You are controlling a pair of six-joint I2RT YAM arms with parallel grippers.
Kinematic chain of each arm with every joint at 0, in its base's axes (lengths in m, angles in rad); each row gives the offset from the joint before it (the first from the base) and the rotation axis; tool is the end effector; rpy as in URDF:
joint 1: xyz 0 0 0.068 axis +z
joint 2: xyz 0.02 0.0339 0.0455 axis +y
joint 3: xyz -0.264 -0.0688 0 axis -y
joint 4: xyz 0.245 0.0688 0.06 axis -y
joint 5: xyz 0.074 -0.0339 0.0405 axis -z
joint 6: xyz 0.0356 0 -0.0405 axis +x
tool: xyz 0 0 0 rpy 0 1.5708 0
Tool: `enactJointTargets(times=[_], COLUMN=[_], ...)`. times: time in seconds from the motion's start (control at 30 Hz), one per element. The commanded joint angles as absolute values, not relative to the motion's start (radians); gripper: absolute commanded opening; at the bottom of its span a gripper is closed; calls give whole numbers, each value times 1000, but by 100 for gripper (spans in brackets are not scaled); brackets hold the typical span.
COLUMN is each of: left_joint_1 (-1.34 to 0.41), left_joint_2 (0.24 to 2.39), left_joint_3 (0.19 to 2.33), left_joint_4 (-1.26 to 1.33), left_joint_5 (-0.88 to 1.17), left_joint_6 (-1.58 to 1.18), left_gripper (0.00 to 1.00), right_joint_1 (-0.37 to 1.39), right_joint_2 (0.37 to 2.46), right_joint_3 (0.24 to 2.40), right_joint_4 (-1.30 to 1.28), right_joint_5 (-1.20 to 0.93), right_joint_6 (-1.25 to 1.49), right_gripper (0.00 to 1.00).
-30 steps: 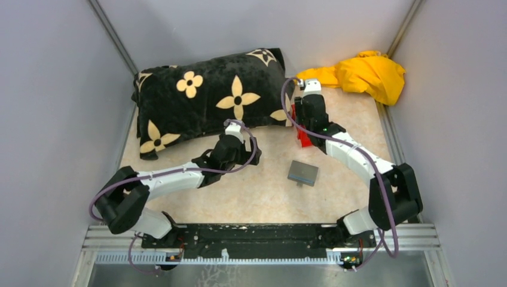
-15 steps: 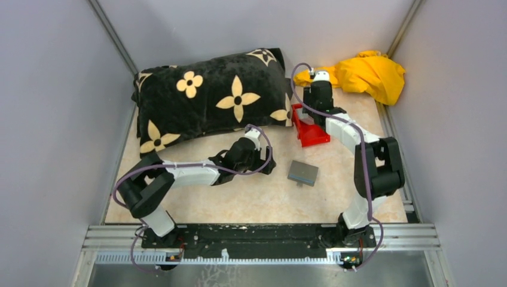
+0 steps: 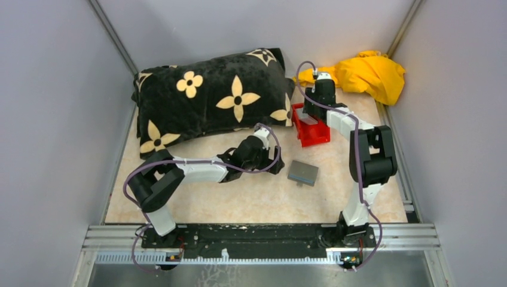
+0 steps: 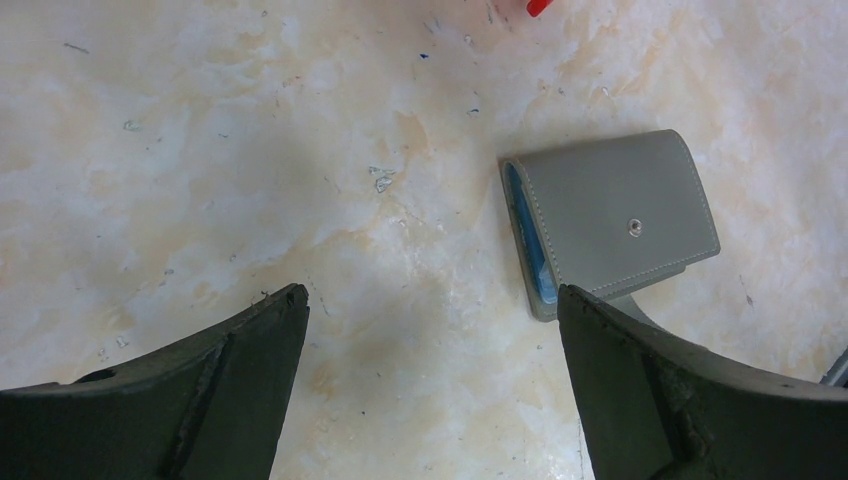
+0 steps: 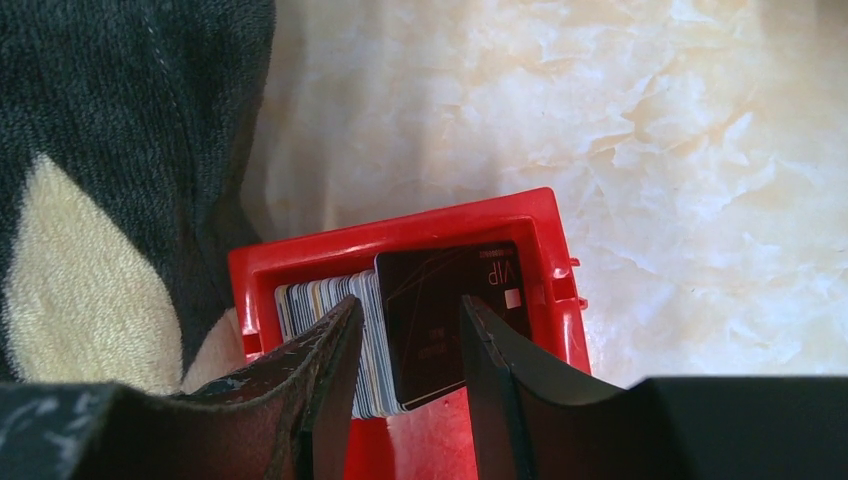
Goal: Put the credit cards into the card holder
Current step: Pick up the credit card from the storage box.
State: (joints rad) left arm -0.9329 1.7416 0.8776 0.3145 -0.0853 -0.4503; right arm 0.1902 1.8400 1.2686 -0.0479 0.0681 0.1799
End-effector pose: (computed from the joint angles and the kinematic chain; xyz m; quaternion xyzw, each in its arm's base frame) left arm 0.2186 -0.2898 0.1691 0.1881 0.8514 -0.2828 0.3998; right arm 0.4108 0.0766 0.2224 0.0110 0.8885 0.0545 0.4555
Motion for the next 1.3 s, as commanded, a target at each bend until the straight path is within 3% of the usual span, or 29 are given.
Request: enactJointTargets(times=[0.0, 0.47, 0.83, 1.27], left_joint_1=[-943, -948, -957, -965], left_joint_2=[1765, 1790, 1796, 1769], left_joint_3=[910, 915, 910, 888], left_joint_4=[334, 346, 357, 367], left_joint_5=[-68, -58, -51, -59], left_joint_6=[-437, -448, -457, -463], left_gripper=[100, 100, 100, 100], right_joint_1=[171, 167, 169, 203], right_joint_2=[1871, 1920, 1884, 1829], right_joint_3=[1336, 1344, 1308, 1324], right_joint_4=[-24, -60, -51, -83], right_joint_5=[9, -29, -78, -73], right_joint_6=[212, 237, 265, 272], right_gripper=[42, 41, 25, 23])
